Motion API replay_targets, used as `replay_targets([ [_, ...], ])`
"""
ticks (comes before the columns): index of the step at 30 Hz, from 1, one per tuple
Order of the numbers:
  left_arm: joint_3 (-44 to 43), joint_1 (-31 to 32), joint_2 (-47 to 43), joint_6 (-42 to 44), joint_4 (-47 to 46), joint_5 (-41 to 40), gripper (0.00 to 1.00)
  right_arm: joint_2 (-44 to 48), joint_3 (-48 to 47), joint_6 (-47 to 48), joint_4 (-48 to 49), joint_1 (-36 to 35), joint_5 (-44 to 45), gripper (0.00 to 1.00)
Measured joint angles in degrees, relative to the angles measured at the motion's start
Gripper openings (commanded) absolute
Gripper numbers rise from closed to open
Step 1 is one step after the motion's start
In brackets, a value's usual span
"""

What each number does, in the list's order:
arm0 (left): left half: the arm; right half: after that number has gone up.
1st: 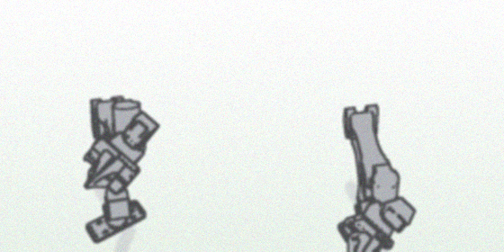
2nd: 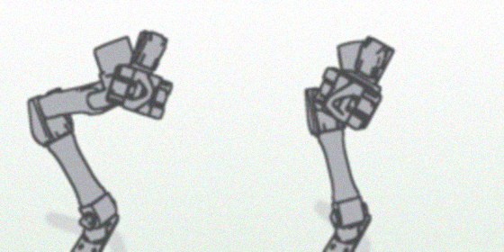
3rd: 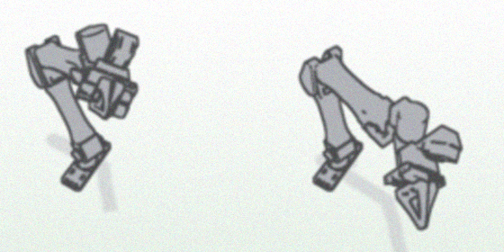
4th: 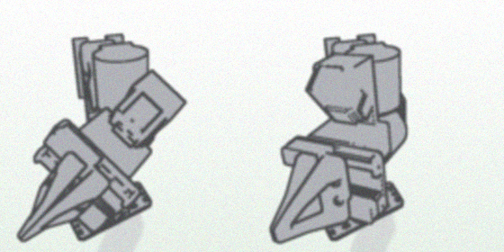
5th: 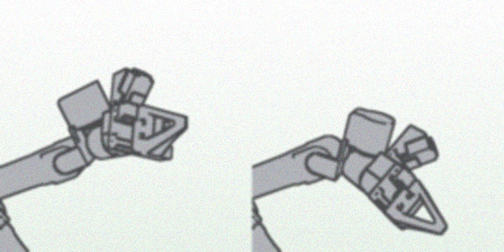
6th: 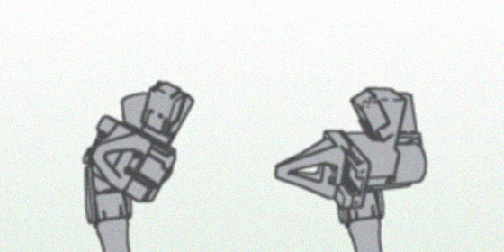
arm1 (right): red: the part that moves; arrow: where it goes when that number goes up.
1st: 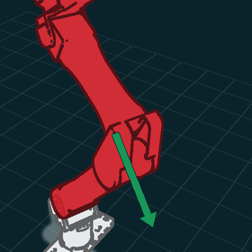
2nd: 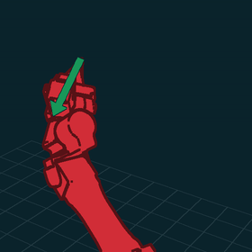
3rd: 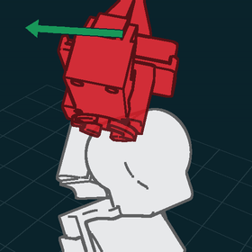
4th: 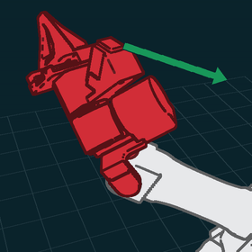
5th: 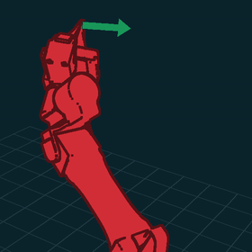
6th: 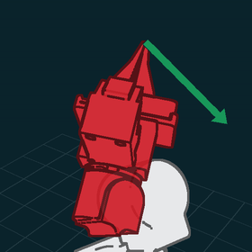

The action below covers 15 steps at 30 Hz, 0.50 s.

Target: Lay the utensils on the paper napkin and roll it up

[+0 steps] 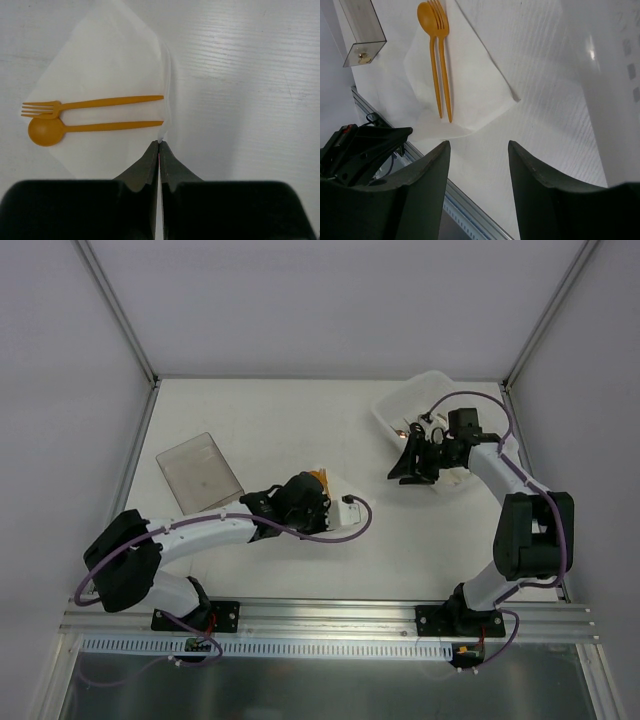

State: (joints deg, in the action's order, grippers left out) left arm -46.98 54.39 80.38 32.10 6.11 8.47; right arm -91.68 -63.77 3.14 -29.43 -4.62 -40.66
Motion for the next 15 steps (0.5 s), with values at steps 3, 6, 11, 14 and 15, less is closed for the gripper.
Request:
replay_targets([
  [3,-1.75,-2.08,1.38,-0.26,0.66,2.1,0.0,-0.13,0.72,0.46,-0.04,-0.83,-0.37,0.5],
  [6,-3.74,-3.93,3.58,-1.05,1.2,3.87,0.0,-0.9,0.92,0.98,-0.33,-2.6,-0.57,0.48],
  [11,-7.26,-6.73,8.07,-2.25,2.45,6.4,0.0,-2.25,1.44,1.64,-0.46,-5.44,-0.81,0.42],
  [14,-8.87,-8.48,10.56,-2.91,2.75,7.65,0.0,-2.8,1.55,1.95,-0.44,-6.71,-1.4,0.36],
  [15,-9.2,-8.9,11.19,-3.06,2.8,7.91,0.0,-2.93,1.64,1.97,-0.42,-7.17,-1.81,0.34],
])
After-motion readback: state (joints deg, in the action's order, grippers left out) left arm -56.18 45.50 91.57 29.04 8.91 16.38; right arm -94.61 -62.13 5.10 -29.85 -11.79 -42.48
